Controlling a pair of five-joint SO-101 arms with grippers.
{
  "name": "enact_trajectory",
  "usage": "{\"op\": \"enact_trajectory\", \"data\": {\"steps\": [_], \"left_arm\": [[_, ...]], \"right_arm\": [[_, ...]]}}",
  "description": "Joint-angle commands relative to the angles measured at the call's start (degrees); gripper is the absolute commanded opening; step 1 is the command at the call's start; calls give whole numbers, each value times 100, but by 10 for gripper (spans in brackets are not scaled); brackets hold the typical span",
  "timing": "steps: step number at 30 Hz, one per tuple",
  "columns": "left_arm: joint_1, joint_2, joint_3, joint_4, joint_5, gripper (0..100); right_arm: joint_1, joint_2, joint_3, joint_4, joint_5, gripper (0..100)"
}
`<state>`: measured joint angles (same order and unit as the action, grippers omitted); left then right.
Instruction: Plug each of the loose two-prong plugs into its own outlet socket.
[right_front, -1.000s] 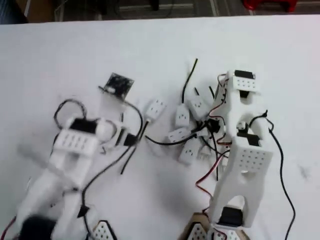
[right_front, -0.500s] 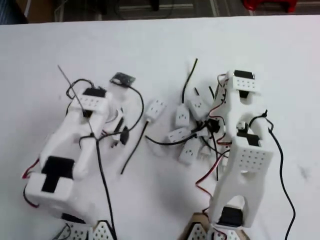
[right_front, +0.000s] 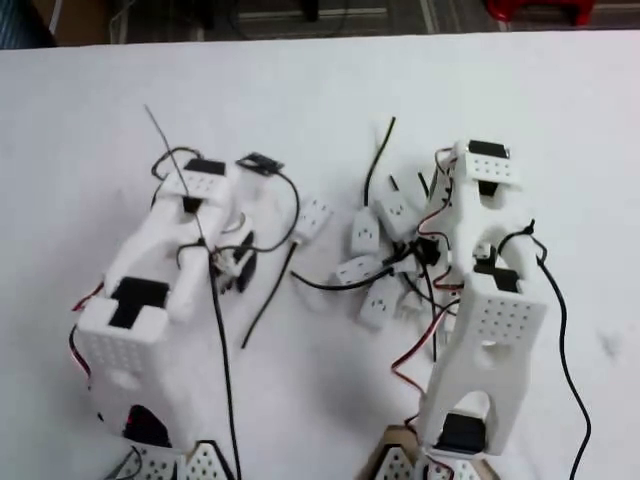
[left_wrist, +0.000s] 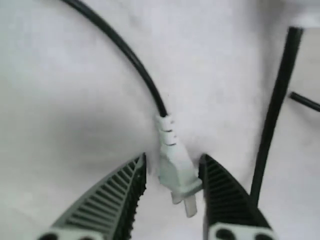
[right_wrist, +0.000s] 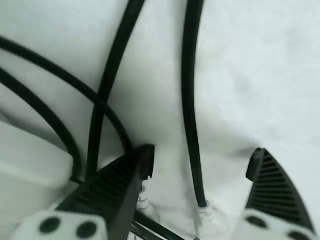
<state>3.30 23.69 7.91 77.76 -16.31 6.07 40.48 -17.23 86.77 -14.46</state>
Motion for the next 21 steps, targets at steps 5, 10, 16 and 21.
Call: {"op": "enact_trajectory", "data": {"steps": [5, 10, 16, 21], "left_arm": [[-40, 171, -404, -18, 229, 217], [-40, 444, -721, 88, 281, 210], [-40, 1024, -1407, 756, 281, 44], [22, 1305, -1793, 1134, 281, 20]], "right_arm": [[22, 13, 9, -224, 26, 308], [13, 13, 9, -224, 26, 308], [13, 13, 9, -224, 26, 308], [13, 13, 9, -224, 26, 308]]}}
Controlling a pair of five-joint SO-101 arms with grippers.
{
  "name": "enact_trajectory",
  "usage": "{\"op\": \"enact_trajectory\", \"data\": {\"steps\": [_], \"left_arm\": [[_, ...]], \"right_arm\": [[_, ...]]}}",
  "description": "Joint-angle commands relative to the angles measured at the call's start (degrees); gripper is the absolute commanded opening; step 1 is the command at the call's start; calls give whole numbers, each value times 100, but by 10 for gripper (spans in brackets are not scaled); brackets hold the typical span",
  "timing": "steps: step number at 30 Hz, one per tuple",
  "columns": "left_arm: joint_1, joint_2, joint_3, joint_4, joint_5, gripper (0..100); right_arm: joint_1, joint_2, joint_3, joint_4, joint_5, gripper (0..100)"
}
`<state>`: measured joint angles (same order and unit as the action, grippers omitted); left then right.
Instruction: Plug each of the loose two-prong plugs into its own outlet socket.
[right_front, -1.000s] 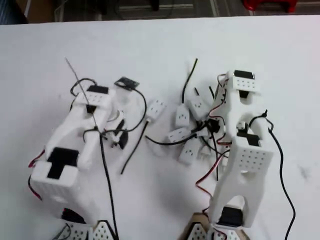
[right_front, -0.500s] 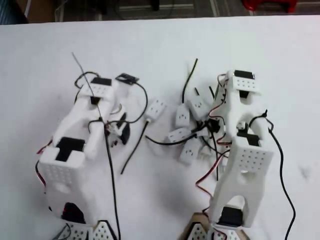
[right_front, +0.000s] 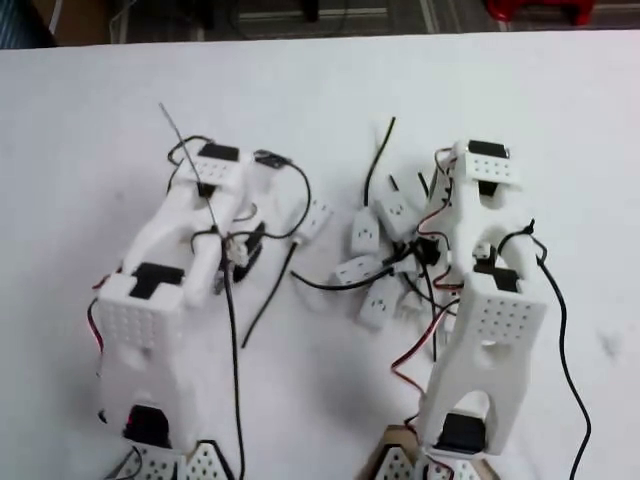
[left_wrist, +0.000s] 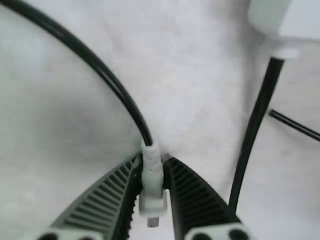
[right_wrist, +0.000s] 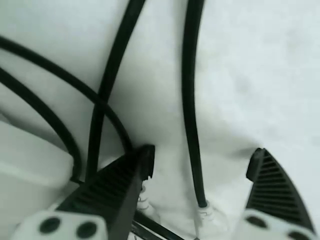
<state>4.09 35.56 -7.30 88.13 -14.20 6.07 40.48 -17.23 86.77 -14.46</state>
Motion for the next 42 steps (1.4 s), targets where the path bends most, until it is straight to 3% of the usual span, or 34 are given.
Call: {"op": "enact_trajectory", "data": {"steps": [1, 7, 15, 20, 28, 35, 38, 42], "left_arm": [[-31, 119, -325, 149, 70, 24], [242, -382, -765, 571, 79, 21], [769, -2941, -290, 413, 941, 22], [1138, -4971, 958, -475, 1969, 22], [1341, -7503, 3692, -2813, 3068, 23], [1332, -7829, 4053, -3042, 4079, 24], [1385, -7829, 4053, -3086, 5099, 24], [1499, -7829, 3930, -3349, 7947, 24]], "right_arm": [[13, 13, 9, -233, 26, 308], [13, 13, 0, -233, 26, 308], [13, 13, -9, -233, 26, 308], [4, 22, -9, -242, 26, 308], [-57, 22, -18, -242, 26, 308], [-57, 22, -9, -242, 26, 308], [-57, 22, -9, -242, 26, 308], [-57, 22, -9, -242, 26, 308]]}}
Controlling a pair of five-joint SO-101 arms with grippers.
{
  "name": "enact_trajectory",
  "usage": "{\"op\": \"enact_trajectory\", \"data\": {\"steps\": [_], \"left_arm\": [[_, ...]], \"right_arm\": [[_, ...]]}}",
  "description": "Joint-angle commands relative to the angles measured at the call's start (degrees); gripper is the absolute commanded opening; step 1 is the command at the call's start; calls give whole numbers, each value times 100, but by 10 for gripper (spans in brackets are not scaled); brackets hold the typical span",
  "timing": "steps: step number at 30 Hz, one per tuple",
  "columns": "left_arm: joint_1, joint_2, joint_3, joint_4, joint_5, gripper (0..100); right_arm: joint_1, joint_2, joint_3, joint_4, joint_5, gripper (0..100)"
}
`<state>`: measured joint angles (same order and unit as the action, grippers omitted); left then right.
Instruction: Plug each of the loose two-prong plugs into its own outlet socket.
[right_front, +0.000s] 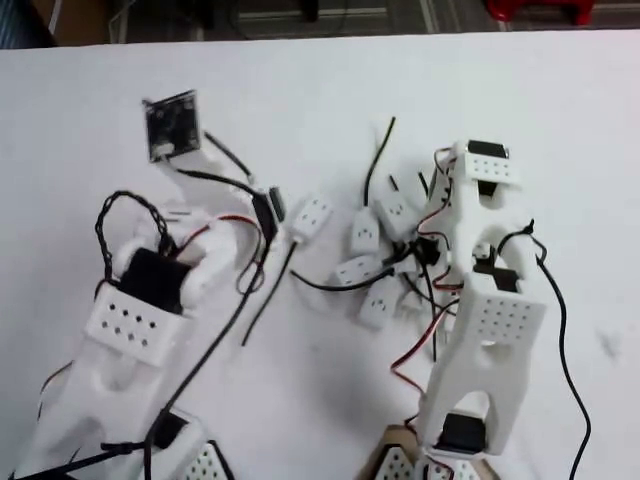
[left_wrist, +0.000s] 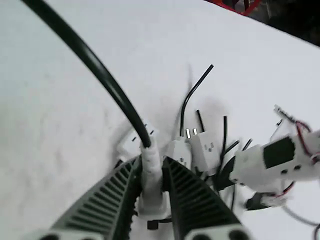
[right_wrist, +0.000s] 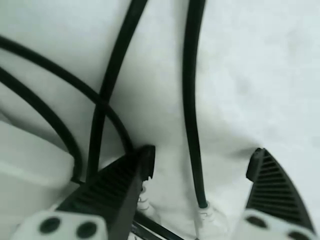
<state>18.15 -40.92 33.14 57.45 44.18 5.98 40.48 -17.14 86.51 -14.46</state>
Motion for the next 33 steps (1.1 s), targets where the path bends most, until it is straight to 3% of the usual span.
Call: {"op": "enact_trajectory", "data": {"steps": [1, 4, 12, 17, 23, 30, 33], "left_arm": [[75, -180, -149, -387, 2778, 24], [84, -180, -220, -545, 3956, 24], [277, -400, -396, -923, 4325, 24], [681, -1420, -308, -1521, 4387, 24], [760, -3081, 404, -1881, 4387, 24], [330, -5121, 2532, -3868, 4387, 24], [145, -5798, 3560, -5046, 4387, 24]], "right_arm": [[-48, 22, -18, -215, 26, 308], [-48, 22, -9, -215, 26, 308], [-110, -40, -62, -84, 26, 308], [-233, -488, -1116, 1262, 44, 308], [-391, -1516, -1213, 1200, 1055, 308], [-927, -3081, -1547, 1218, 1732, 300], [-1235, -3925, -1679, 1218, 1732, 224]]}}
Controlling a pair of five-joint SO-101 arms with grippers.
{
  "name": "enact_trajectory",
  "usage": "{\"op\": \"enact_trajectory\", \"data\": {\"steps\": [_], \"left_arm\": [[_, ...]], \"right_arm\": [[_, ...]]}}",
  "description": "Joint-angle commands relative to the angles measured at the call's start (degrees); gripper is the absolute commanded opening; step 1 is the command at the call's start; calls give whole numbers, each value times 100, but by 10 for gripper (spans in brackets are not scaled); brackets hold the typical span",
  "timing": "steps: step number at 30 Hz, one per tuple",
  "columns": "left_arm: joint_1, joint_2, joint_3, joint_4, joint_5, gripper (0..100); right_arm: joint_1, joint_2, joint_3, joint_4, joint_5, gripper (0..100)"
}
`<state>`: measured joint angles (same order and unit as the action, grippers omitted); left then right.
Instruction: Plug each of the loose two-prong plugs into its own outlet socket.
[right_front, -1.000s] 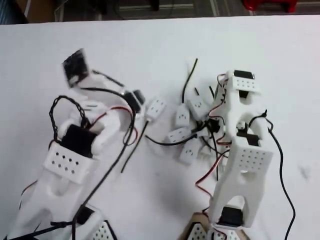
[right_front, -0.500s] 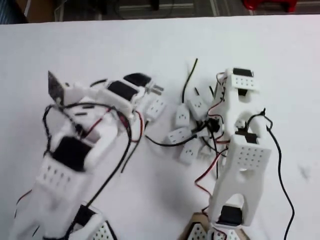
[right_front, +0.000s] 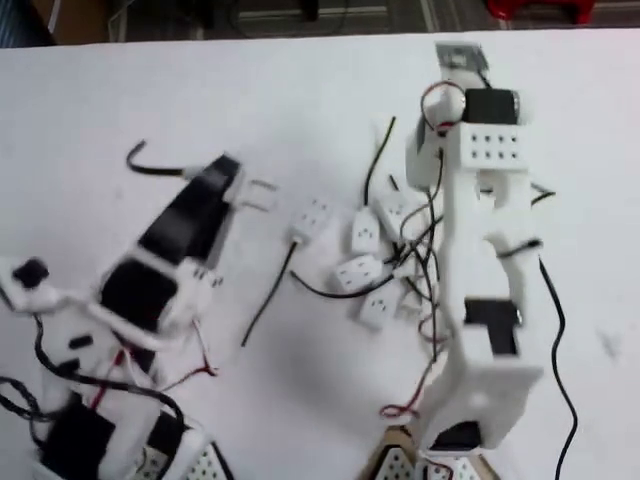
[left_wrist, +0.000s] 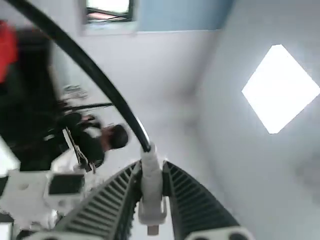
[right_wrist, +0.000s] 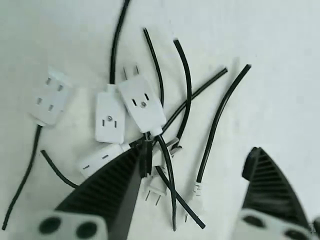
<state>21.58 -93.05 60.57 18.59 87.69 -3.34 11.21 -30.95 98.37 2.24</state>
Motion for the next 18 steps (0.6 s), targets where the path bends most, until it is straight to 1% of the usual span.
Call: {"op": "enact_trajectory", "data": {"steps": [1, 3, 4, 10, 13, 18], "left_arm": [[-259, -760, 1090, -1477, 35, 24], [-338, -1051, 1512, -1899, 35, 24], [-338, -1138, 1635, -1960, 35, 24], [-330, -1156, 1705, -1960, 35, 24], [-330, -1156, 1697, -1996, 35, 24], [-330, -1156, 1670, -1996, 35, 24]], "right_arm": [[-453, -1279, -299, 31, 70, 193], [-778, -1798, -255, 40, 290, 149], [-963, -2026, -246, 40, 431, 139], [-2378, -3301, -237, 48, 958, 137], [-2985, -3916, -53, 48, 1037, 137], [-3732, -4716, 914, 48, 1055, 137]]}}
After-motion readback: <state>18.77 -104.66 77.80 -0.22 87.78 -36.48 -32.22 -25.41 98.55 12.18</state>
